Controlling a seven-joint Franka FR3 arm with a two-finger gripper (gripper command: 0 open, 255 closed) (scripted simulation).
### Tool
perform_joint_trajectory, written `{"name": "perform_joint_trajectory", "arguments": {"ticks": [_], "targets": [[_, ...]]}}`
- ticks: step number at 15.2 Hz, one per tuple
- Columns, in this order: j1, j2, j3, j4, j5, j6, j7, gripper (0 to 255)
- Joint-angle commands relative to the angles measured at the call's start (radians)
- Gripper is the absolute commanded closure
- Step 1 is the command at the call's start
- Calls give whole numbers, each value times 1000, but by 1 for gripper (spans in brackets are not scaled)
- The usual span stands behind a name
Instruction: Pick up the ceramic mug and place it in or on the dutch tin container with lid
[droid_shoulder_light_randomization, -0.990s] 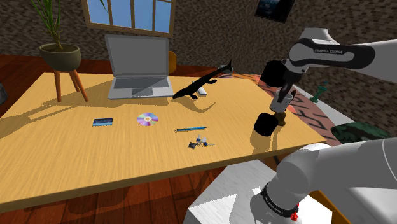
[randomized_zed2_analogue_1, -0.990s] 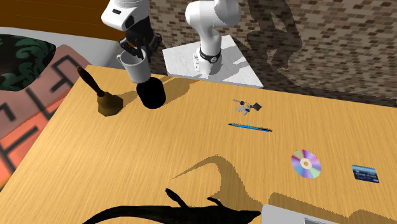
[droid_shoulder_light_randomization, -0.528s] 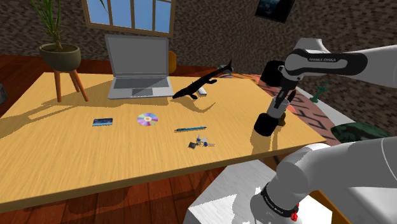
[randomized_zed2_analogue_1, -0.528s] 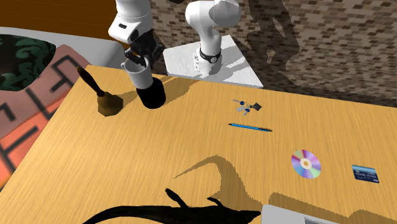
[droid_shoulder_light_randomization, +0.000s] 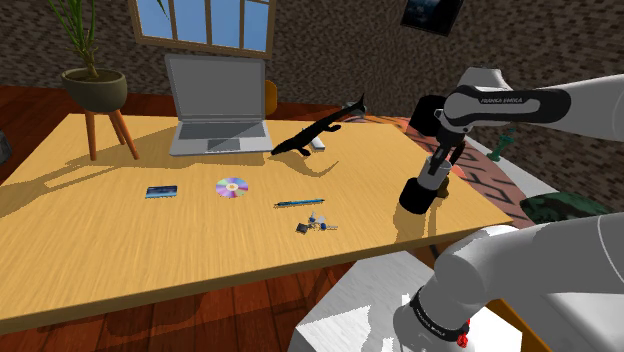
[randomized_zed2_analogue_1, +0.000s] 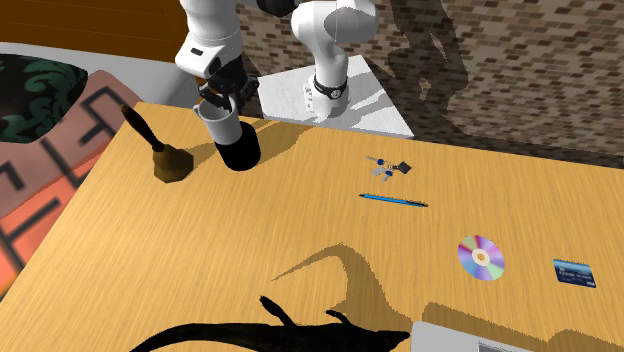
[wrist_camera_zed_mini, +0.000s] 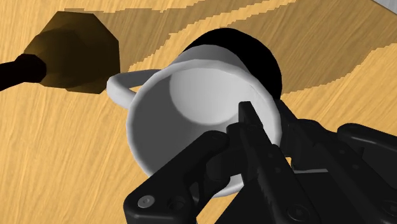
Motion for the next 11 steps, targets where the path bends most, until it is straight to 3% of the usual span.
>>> {"name": "perform_joint_trajectory", "arguments": {"ticks": [1,2,3,8,11], "targets": [[0,1,0,-1,0,1,0,255],[0,1,0,-1,0,1,0,255],[0,1,0,-1,0,1,0,0],[0,1,0,-1,0,1,0,0],[6,-24,36,78,23,-105,-4,0]]}}
